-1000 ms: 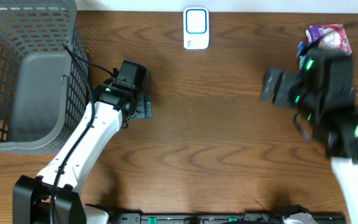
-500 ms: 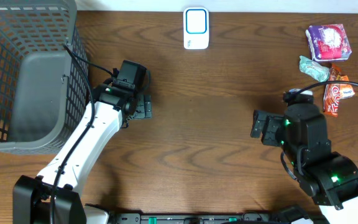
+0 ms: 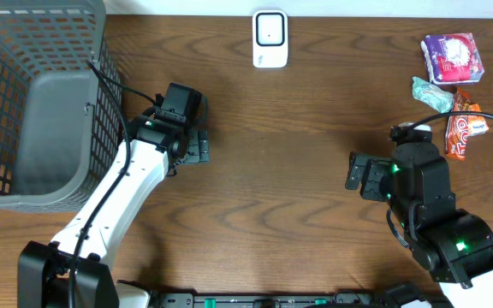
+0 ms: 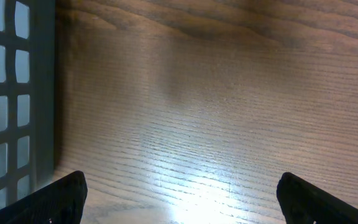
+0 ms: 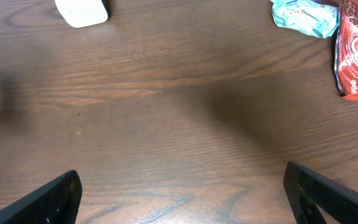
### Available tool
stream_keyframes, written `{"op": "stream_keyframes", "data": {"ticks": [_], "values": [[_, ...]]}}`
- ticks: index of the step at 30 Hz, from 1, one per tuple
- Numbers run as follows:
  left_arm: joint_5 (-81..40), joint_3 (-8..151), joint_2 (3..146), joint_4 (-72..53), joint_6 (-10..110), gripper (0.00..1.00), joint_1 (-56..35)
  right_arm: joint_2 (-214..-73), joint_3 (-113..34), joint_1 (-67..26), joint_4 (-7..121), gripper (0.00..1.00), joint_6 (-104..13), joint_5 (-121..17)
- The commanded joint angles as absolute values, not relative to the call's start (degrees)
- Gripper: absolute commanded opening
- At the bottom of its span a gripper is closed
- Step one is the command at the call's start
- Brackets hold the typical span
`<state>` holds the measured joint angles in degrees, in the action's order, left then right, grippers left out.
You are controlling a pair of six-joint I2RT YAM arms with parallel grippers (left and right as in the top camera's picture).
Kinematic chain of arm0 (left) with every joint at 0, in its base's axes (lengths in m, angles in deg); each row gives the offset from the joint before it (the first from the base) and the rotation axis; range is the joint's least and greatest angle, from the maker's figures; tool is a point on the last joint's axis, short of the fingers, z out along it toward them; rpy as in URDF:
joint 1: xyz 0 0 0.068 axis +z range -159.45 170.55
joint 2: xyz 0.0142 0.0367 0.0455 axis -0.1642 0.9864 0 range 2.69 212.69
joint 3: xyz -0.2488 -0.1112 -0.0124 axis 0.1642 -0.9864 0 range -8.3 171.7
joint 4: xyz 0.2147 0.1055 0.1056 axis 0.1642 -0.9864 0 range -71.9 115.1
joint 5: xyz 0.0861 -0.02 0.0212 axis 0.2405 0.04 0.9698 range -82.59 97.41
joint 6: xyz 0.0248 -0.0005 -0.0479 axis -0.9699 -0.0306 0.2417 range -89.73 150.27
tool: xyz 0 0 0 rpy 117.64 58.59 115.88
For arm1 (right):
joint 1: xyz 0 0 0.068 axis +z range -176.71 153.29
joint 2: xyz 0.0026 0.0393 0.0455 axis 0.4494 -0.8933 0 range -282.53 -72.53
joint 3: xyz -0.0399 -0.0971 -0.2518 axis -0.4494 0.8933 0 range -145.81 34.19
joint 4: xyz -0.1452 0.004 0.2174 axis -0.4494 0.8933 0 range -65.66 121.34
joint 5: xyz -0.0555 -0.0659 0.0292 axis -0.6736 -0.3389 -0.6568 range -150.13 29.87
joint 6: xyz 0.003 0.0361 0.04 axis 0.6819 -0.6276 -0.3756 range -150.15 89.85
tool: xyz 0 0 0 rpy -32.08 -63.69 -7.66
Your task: Scan the item barcode
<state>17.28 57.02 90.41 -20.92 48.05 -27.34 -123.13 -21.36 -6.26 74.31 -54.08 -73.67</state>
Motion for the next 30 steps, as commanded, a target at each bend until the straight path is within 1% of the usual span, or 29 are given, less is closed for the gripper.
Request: {"op": "stream_keyframes", "data": {"ticks": [1, 8, 14, 17, 20, 23, 25, 30], "values": [[18.4, 56.7, 90.6, -20.9, 48.0, 0.98, -27.3, -123.2, -21.3, -5.9, 74.3, 0.99, -55.0, -74.6], [18.4, 56.7, 90.6, -20.9, 48.0, 0.98, -27.3, -123.2, -21.3, -5.9, 74.5, 0.99, -54.9, -74.7], [18.4, 56.7, 90.6, -20.9, 48.0, 0.98, -27.3, -123.0, -20.7, -6.1, 77.0, 0.99, -54.1, -75.2], [18.4, 56.7, 90.6, -20.9, 48.0, 0.98, -27.3, -119.8, -18.1, -9.3, 75.7, 0.99, -53.0, -74.4], [18.4, 56.7, 90.6, -20.9, 48.0, 0.98, -27.3, -114.2, -11.9, -14.3, 70.7, 0.99, -48.7, -69.0], [18.4, 56.7, 90.6, -20.9, 48.0, 0.98, -27.3, -106.8, -3.1, -20.2, 64.2, 0.99, -43.5, -61.0], [18.4, 56.7, 90.6, -20.9, 48.0, 0.98, -27.3, -102.2, 2.7, -23.2, 60.1, 0.99, -42.1, -58.3], [18.4, 56.7, 90.6, -20.9, 48.0, 0.98, -27.3, -91.6, 14.9, -25.0, 49.0, 0.99, -41.4, -58.1]]}}
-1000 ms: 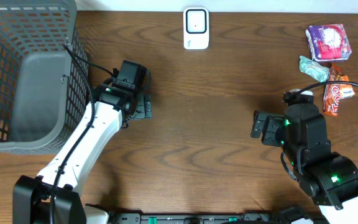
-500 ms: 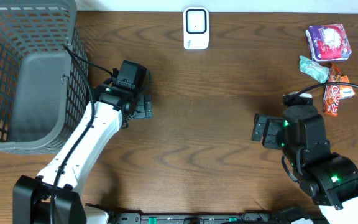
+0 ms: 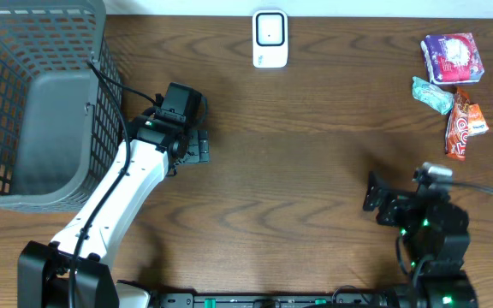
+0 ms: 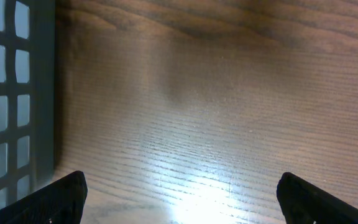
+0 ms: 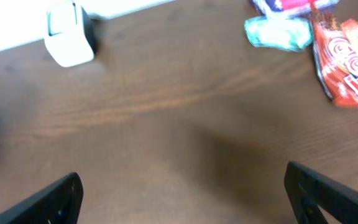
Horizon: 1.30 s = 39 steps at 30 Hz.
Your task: Scan the item barcode
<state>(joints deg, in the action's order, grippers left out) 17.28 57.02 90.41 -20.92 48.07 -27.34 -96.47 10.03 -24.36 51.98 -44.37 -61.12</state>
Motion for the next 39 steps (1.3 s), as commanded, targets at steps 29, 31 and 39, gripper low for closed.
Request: {"op": "stream_keyframes", "data": {"ticks": [29, 31, 39], "values": [[18.4, 56.7, 90.6, -20.9, 48.0, 0.98, -27.3, -72.8, 33.3, -25.2, 29.7, 0.99, -35.4, -56.8], [18.4, 56.7, 90.6, -20.9, 48.0, 0.98, -27.3, -72.8, 33.3, -25.2, 29.7, 0.99, -35.4, -56.8], [18.4, 56.7, 90.6, -20.9, 48.0, 0.98, -27.3, -72.8, 33.3, -25.2, 29.7, 0.99, -35.4, -56.8]]}}
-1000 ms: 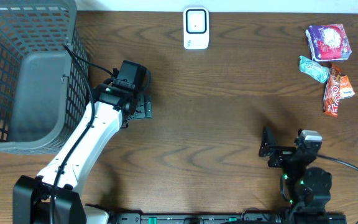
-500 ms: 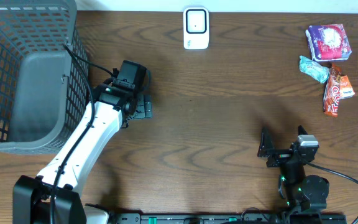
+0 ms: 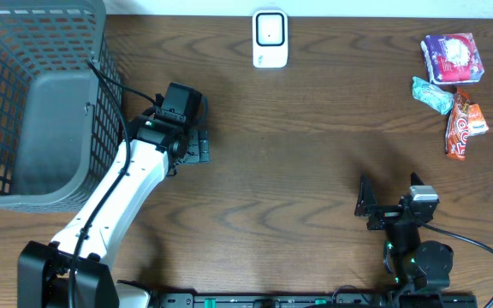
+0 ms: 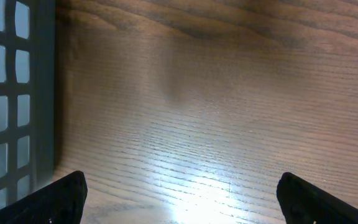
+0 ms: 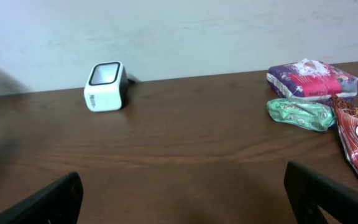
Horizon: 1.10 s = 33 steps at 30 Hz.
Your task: Scan the item barcode
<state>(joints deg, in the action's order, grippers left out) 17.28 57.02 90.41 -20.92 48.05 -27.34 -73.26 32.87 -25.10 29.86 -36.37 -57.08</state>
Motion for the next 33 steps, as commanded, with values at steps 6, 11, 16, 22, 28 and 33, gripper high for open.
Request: {"op": "stream_keyframes", "data": {"ticks": [6, 11, 16, 22, 28, 33], "values": [[18.4, 56.7, 90.6, -20.9, 48.0, 0.98, -27.3, -72.8, 33.3, -25.2, 29.7, 0.99, -35.4, -56.8], [18.4, 56.7, 90.6, -20.9, 48.0, 0.98, -27.3, -72.8, 33.3, -25.2, 29.7, 0.99, -35.4, -56.8], [22.1, 56.7, 90.7, -21.2, 47.9, 0.98, -27.0, -72.8, 33.3, -25.2, 29.7, 0.99, -35.4, -56.7], [22.0, 56.3, 87.6, -20.5, 46.6, 0.98, -26.8, -72.8, 33.3, -25.2, 29.7, 0.99, -35.4, -56.8], [20.2, 46.2, 74.6, -7.6, 46.3, 0.98, -26.7, -72.8, 33.3, -25.2, 29.7, 0.99, -35.4, -56.8], [10.1, 28.7, 60.0, 12.8, 38.7, 0.98, -24.2, -72.8, 33.3, -25.2, 29.7, 0.99, -35.4, -56.8]]}}
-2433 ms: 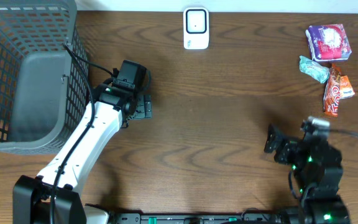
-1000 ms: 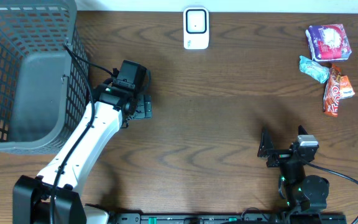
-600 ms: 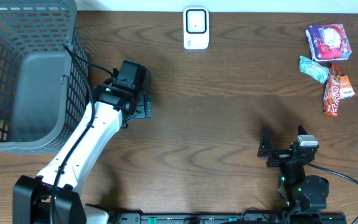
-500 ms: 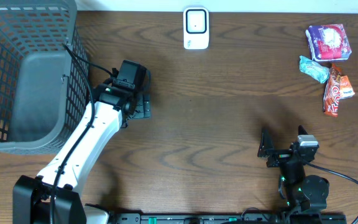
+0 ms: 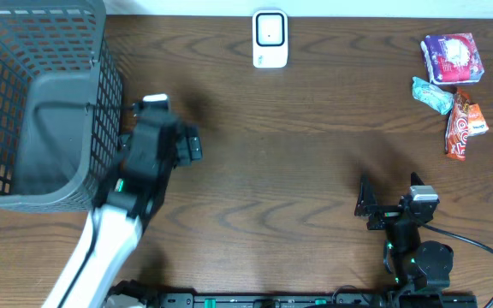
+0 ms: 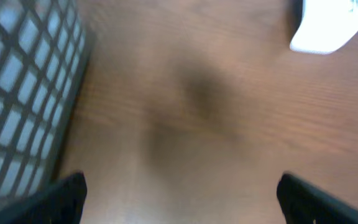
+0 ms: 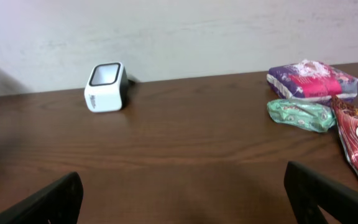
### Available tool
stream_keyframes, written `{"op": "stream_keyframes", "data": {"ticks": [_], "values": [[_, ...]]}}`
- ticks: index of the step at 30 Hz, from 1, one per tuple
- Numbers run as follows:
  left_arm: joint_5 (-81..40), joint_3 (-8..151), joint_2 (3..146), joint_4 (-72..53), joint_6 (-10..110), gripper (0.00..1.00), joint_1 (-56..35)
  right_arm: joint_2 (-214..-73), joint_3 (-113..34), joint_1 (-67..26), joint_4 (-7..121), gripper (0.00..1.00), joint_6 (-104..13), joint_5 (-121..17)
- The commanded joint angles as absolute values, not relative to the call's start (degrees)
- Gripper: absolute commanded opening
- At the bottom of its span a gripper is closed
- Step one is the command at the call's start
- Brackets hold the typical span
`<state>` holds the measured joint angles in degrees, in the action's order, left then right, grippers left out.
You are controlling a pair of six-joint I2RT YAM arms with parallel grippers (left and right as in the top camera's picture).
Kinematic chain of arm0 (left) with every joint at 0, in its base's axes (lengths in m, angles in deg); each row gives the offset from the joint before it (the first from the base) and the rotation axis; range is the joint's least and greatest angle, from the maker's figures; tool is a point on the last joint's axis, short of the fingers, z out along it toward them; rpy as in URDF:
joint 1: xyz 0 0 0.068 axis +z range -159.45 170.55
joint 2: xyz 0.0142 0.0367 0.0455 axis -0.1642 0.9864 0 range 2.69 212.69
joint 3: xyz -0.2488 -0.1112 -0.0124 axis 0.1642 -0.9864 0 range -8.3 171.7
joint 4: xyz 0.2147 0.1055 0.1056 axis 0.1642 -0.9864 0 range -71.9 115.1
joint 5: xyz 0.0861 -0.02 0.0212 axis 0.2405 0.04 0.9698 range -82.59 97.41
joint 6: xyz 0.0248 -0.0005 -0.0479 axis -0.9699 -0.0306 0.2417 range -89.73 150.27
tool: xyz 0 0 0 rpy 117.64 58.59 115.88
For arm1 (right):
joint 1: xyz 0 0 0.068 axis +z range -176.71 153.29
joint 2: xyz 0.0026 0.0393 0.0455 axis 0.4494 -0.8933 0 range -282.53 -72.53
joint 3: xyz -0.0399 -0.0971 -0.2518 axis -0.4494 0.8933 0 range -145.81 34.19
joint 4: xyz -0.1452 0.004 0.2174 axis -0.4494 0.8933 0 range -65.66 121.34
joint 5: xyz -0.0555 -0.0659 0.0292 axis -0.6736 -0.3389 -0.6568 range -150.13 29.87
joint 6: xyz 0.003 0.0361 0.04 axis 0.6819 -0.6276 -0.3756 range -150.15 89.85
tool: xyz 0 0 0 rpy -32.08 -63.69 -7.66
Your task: Scan the item barcode
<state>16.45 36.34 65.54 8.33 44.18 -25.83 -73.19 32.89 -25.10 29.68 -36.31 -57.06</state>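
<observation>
The white barcode scanner [image 5: 270, 38] stands at the table's far edge; it also shows in the right wrist view [image 7: 106, 86] and as a blurred corner in the left wrist view [image 6: 328, 28]. Three snack packs lie far right: purple-pink [image 5: 453, 57], teal [image 5: 432, 94], red-orange [image 5: 462, 126]. My left gripper [image 5: 188, 147] is open and holds nothing beside the basket. My right gripper [image 5: 365, 208] is open and holds nothing, low at the front edge, facing the scanner and packs. Both stand far from the packs.
A grey mesh basket [image 5: 32, 103] fills the left side, its wall showing in the left wrist view [image 6: 17, 81]. A pale wall [image 7: 179, 31] rises behind the table's far edge. Brown wood table [image 5: 315, 145] lies between the arms.
My left arm has shifted: its head sits a little left and nearer the front, and its blurred view now catches the scanner. The right arm has not moved.
My right arm reached over the right middle of the table, open, looking down. Then it stood drawn back nearer the front, and then folded low at the front edge, looking level across the table. My left arm stayed by the basket until it shifted now.
</observation>
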Motion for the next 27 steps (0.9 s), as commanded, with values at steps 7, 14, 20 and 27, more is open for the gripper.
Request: {"op": "stream_keyframes", "data": {"ticks": [7, 14, 20, 27], "values": [[0.3, 7.0, 35.1, 29.7, 28.6, 0.98, -17.5, -72.8, 33.3, -25.2, 29.7, 0.99, -35.4, -56.8], [0.4, -1.9, 17.7, 30.4, 27.5, 0.98, -15.5, -72.8, 33.3, -25.2, 29.7, 0.99, -35.4, -56.8], [0.8, -6.4, 8.8, 30.4, 27.5, 0.98, -14.6, -72.8, 33.3, -25.2, 29.7, 0.99, -35.4, -56.7], [0.8, -8.1, 3.6, 29.9, 27.5, 0.98, -10.7, -72.8, 33.3, -25.2, 29.7, 0.99, -35.4, -56.8]]}}
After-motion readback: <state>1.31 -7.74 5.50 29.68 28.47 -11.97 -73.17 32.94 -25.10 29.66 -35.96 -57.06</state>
